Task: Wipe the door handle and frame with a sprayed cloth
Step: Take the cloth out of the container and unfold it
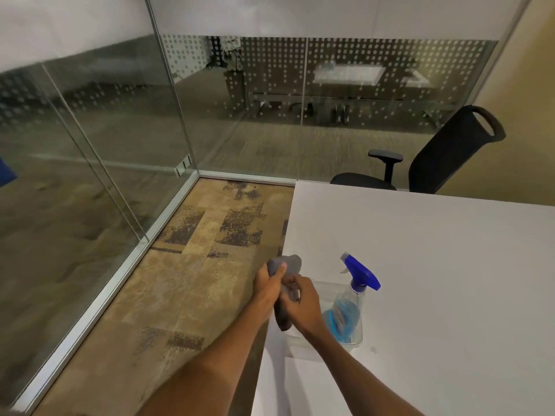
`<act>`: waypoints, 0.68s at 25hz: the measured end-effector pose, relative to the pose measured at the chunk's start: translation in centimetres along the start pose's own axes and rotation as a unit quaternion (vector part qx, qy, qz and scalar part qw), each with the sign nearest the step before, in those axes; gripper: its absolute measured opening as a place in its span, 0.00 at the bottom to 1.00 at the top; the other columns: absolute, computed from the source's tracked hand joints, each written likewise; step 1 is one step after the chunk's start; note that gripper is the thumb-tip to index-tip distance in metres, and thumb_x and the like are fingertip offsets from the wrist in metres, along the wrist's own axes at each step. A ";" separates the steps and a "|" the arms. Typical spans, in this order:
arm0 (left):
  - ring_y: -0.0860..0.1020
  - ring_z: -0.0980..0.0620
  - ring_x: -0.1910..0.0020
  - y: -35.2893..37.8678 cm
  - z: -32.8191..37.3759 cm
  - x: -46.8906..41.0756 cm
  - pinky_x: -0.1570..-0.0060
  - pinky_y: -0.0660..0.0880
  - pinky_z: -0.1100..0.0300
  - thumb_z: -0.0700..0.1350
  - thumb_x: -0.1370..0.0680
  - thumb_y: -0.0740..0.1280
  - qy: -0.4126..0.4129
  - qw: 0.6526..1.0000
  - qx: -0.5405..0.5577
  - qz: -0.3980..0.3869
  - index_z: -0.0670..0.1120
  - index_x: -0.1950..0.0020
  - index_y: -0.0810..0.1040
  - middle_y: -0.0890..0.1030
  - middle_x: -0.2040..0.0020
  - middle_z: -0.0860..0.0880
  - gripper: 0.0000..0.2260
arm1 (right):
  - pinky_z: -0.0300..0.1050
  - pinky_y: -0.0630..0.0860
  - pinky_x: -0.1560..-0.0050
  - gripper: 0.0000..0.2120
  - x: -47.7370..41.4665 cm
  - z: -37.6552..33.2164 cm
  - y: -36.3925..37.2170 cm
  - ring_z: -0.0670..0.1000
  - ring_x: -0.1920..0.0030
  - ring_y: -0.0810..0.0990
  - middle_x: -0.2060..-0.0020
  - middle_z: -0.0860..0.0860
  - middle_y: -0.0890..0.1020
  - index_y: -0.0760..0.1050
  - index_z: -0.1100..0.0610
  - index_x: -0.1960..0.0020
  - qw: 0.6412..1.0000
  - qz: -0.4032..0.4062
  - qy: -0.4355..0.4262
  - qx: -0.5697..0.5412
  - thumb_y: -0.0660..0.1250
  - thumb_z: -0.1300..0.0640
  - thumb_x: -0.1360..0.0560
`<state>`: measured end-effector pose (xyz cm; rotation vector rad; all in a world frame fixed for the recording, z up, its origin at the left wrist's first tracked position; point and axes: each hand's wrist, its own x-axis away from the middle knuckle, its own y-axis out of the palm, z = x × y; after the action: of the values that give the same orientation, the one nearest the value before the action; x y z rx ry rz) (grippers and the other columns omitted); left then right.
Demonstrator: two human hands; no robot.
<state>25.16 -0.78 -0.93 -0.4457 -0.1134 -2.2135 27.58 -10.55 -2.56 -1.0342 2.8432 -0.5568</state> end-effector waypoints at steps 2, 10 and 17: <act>0.80 0.51 0.52 -1.9 1.5 0.3 0.59 0.77 0.68 0.45 0.21 0.66 0.003 0.999 0.053 -0.007 0.39 0.35 0.74 0.81 0.43 0.43 0.17 | 0.38 0.71 0.43 0.16 -0.7 -0.9 -0.7 0.55 0.40 0.76 0.41 0.54 0.76 0.70 0.56 0.37 0.999 0.022 -0.034 0.006 0.66 0.57 0.23; 0.76 0.49 0.36 -8.2 5.5 2.6 0.36 0.75 0.49 0.38 0.21 0.66 0.145 0.982 0.019 -0.117 0.56 0.32 0.73 0.76 0.34 0.49 0.20 | 0.48 0.73 0.43 0.24 -2.5 -6.1 -1.4 0.52 0.45 0.71 0.45 0.55 0.75 0.72 0.58 0.44 0.973 0.037 -0.205 0.101 0.61 0.38 0.28; 0.79 0.50 0.42 -11.4 7.8 3.3 0.46 0.76 0.62 0.42 0.21 0.67 0.238 0.957 -0.131 -0.098 0.50 0.47 0.80 0.81 0.46 0.52 0.05 | 0.41 0.73 0.61 0.08 -3.4 -10.0 -1.9 0.49 0.63 0.73 0.64 0.52 0.76 0.69 0.57 0.58 0.981 -0.032 -0.189 0.029 0.66 0.55 0.32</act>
<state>16.63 5.85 8.35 -0.0301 0.4133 -2.4802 29.48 -6.61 7.25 -1.0919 2.4568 -0.3927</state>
